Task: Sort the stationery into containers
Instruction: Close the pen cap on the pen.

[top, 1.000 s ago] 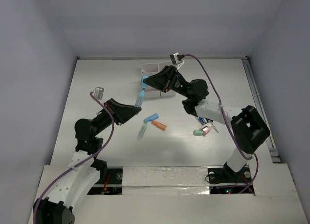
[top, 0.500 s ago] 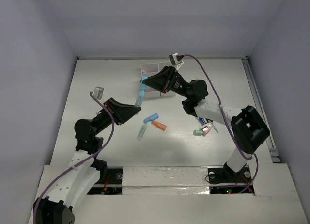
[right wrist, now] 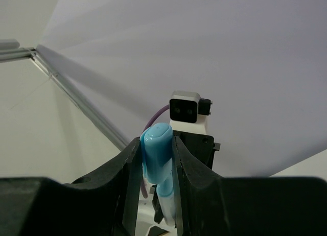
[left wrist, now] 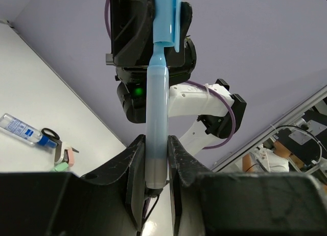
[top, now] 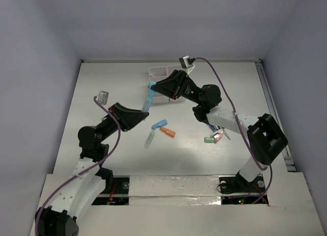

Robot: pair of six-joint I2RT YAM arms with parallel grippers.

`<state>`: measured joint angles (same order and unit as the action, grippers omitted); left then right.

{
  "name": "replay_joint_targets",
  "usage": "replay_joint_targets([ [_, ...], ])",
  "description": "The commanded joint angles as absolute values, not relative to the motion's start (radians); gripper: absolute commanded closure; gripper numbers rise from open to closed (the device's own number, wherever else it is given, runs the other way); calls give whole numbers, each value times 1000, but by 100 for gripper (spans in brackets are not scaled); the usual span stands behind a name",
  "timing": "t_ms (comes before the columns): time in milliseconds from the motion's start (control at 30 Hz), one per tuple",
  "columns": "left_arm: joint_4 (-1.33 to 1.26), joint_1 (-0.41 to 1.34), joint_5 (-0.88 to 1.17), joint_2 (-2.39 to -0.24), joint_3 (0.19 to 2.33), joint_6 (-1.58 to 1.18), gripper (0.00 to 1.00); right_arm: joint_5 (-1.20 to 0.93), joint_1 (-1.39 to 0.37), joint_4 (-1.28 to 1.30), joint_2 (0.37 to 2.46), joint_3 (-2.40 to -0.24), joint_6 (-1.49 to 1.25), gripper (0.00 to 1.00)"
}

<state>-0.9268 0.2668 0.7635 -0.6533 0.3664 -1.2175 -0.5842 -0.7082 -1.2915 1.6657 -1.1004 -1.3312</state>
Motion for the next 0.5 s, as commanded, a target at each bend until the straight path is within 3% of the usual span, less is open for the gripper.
replay_joint_targets([
  [0, -1012, 264, 769, -646, 364, -1224, 100, -591, -725, -1717, 1614, -1097, -1310, 85],
  [467, -1279, 264, 733, -699, 367, -1339, 100, -600, -765, -1718, 1623, -1106, -1266, 85],
])
